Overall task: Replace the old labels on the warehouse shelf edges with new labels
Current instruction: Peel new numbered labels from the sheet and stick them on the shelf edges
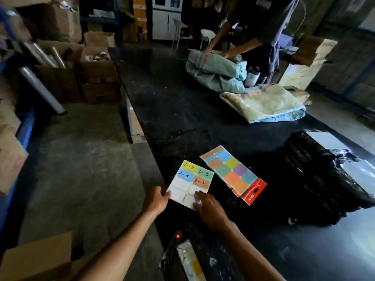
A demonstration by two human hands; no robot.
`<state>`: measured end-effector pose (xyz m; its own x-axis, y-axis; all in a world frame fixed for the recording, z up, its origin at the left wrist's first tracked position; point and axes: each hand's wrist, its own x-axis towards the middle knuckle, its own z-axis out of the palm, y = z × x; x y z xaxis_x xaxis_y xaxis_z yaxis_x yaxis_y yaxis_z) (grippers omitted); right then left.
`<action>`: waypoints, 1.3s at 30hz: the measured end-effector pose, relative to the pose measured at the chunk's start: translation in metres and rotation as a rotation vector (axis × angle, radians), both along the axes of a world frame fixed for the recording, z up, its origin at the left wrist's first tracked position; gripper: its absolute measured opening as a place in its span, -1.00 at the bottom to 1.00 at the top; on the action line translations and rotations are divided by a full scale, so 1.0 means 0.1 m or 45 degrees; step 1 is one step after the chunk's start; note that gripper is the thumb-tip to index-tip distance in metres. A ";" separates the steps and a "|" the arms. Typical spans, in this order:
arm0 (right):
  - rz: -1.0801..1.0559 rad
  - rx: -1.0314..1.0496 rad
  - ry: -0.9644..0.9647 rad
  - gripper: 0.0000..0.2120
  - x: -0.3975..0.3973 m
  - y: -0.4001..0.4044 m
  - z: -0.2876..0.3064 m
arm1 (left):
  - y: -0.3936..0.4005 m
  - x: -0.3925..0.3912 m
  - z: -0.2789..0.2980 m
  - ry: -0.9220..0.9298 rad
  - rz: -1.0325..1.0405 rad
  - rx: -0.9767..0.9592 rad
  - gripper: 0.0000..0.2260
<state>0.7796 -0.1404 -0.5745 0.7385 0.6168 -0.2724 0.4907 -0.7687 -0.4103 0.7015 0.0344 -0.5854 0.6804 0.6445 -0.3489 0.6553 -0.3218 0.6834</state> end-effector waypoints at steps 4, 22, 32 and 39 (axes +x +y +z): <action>0.027 0.134 -0.067 -0.59 -0.03 0.04 -0.04 | -0.01 0.08 -0.02 -0.154 0.198 -0.194 -0.82; -0.457 1.266 1.095 -0.84 -0.34 2.00 1.19 | 1.14 -1.26 1.58 -0.853 0.297 0.001 -0.85; 0.569 1.322 1.104 -0.72 -2.22 3.29 2.49 | 1.83 -3.28 2.79 -1.382 0.965 -0.059 -0.76; 0.999 1.267 1.109 -0.73 -3.46 3.57 2.95 | 1.76 -4.48 3.14 -1.572 1.007 0.146 -0.70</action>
